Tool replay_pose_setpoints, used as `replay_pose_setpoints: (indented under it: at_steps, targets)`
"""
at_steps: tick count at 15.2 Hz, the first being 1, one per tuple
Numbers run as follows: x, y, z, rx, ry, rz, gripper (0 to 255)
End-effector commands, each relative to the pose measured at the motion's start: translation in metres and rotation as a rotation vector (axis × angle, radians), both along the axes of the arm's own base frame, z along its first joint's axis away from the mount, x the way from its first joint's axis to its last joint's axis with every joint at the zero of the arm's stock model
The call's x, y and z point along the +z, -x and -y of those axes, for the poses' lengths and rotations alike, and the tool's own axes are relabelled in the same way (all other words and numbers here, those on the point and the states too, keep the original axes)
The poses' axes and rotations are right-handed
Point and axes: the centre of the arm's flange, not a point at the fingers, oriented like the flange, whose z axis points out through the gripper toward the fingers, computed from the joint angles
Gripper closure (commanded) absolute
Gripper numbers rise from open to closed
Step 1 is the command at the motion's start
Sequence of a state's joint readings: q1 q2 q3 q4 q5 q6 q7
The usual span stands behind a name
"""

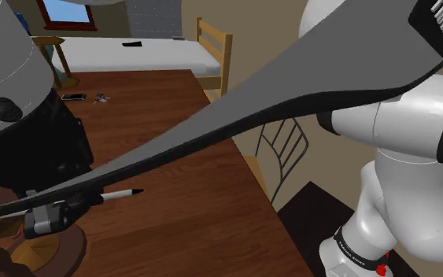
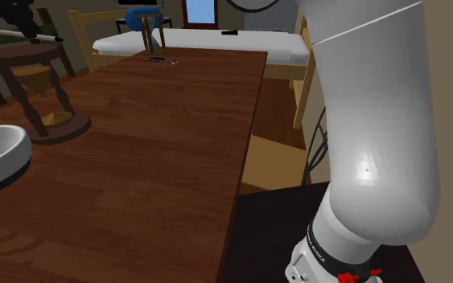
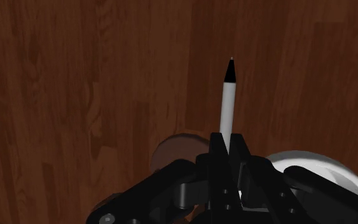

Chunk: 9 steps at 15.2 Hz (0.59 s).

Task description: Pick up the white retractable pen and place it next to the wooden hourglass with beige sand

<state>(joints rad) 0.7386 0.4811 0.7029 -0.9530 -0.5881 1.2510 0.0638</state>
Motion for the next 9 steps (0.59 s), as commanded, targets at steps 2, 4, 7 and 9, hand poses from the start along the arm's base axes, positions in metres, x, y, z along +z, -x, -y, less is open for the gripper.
replay_pose_setpoints:
  at_steps: [2,4,7,9]
  targets:
    - [-0.016,0.0,-0.001,0.0,-0.001,0.0,255]
    - [-0.027,0.0,-0.001,0.0,-0.001,0.0,255]
    - [-0.043,0.0,-0.001,0.0,-0.001,0.0,255]
    - [-0.053,0.0,-0.001,0.0,-0.001,0.0,255]
